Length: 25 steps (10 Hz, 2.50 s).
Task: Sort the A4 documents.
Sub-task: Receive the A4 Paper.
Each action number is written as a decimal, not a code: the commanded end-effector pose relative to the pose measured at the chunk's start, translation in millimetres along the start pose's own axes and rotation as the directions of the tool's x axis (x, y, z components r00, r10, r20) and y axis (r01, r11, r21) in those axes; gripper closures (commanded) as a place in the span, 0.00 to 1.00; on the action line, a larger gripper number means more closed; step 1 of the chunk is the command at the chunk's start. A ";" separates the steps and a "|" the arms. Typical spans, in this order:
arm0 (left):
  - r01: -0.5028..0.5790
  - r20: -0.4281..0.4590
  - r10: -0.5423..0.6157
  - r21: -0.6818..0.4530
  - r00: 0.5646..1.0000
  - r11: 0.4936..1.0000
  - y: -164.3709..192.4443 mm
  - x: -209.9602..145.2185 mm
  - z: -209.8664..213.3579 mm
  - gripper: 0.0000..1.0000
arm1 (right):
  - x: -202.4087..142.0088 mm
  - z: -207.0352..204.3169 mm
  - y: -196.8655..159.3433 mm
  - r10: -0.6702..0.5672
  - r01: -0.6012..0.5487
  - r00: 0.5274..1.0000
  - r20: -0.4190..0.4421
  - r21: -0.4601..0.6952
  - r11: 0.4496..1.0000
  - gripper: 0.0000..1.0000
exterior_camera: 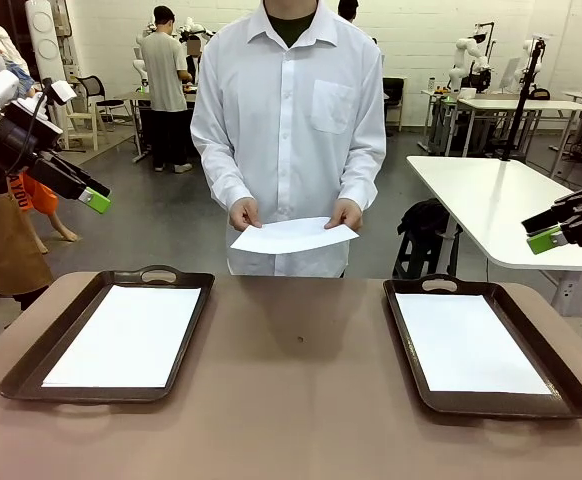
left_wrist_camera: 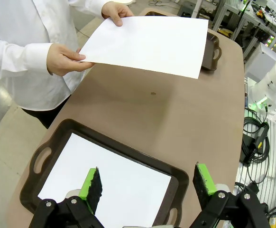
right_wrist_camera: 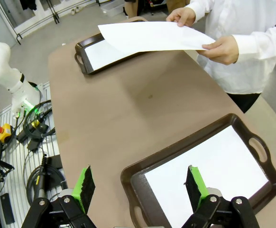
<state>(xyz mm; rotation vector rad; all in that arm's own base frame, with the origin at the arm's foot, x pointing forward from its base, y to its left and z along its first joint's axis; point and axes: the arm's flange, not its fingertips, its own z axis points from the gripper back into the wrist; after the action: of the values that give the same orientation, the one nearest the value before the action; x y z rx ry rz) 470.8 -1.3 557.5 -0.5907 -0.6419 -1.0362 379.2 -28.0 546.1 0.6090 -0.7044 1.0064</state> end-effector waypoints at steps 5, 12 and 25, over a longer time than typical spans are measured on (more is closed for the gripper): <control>0.016 -0.001 -0.016 -0.001 1.000 1.000 -0.2 -0.3 0.2 0.00 | -1.0 -1.3 -0.3 -0.004 0.004 1.000 -0.005 0.001 1.000 0.00; 0.016 -0.001 -0.016 -0.001 1.000 1.000 -0.2 -0.3 0.2 0.00 | -1.0 -1.3 -0.3 -0.004 0.004 1.000 -0.005 0.001 1.000 0.00; 0.016 -0.001 -0.016 -0.001 1.000 1.000 -0.2 -0.3 0.2 0.00 | -1.0 -1.3 -0.3 -0.004 0.004 1.000 -0.005 0.001 1.000 0.00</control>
<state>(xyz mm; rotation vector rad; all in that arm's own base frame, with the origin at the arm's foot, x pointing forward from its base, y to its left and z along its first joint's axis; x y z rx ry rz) 470.8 -1.3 557.5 -0.5907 -0.6419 -1.0363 379.2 -28.0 546.1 0.6090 -0.7044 1.0064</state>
